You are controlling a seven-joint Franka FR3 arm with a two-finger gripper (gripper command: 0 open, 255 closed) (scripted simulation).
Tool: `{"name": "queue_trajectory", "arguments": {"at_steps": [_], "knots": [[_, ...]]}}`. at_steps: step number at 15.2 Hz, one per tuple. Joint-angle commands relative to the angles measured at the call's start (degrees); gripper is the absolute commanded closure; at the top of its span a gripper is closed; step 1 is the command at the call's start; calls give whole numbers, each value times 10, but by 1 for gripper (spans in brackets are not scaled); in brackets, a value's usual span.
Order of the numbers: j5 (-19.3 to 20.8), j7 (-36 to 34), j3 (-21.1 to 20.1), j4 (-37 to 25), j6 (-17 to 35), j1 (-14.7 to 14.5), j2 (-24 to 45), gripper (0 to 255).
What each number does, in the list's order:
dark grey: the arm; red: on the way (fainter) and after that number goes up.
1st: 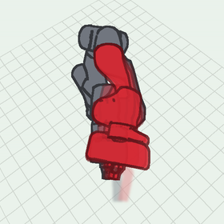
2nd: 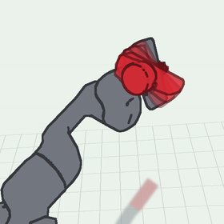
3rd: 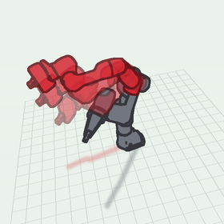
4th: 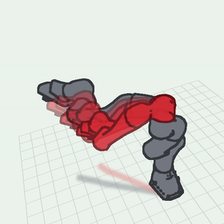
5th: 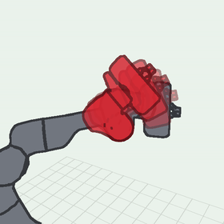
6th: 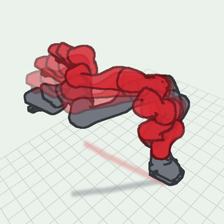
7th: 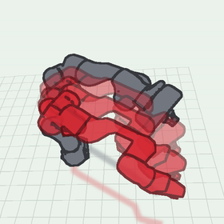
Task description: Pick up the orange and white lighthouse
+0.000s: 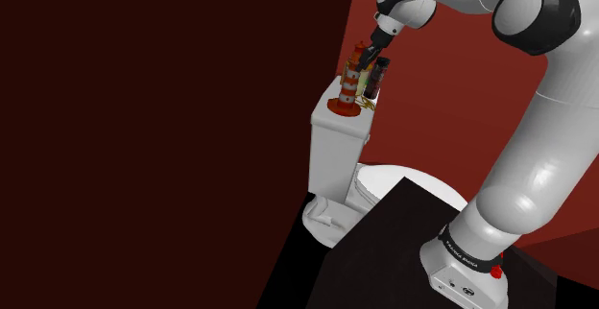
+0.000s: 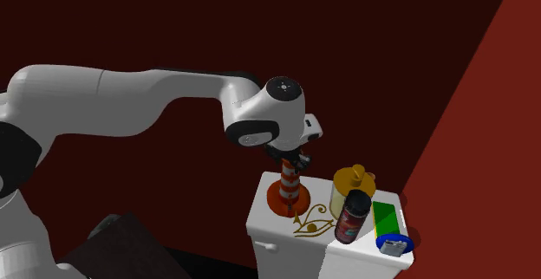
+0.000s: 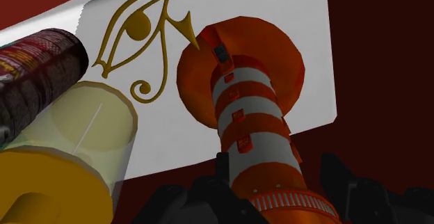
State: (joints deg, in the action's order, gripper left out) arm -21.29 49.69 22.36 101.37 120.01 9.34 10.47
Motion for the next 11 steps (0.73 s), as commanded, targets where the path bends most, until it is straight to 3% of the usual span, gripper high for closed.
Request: {"name": "queue_trajectory", "arguments": {"at_steps": [1,11], "knots": [[0,0,0,1,0,0,1,255],[13,-20,3,-50,-56,1,-8,255]]}}
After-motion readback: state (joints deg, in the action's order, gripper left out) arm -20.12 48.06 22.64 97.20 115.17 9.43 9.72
